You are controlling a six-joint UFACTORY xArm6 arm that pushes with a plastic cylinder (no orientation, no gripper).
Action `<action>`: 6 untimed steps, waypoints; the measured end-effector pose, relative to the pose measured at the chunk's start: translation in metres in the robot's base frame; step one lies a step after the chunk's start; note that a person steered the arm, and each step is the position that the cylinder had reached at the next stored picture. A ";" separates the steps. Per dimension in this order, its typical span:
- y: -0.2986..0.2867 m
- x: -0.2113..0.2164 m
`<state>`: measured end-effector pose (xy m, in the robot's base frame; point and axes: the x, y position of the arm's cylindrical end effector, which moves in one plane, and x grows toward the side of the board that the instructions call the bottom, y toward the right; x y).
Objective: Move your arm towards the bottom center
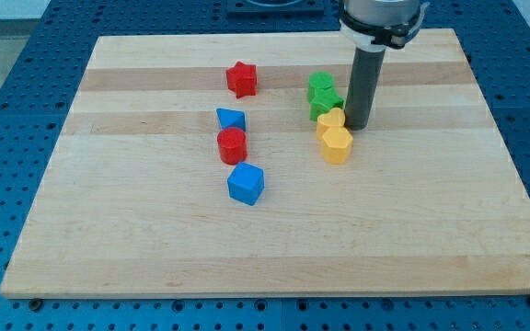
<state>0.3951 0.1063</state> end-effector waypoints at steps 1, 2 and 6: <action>0.016 0.000; 0.049 0.003; 0.003 0.132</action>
<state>0.5275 0.1088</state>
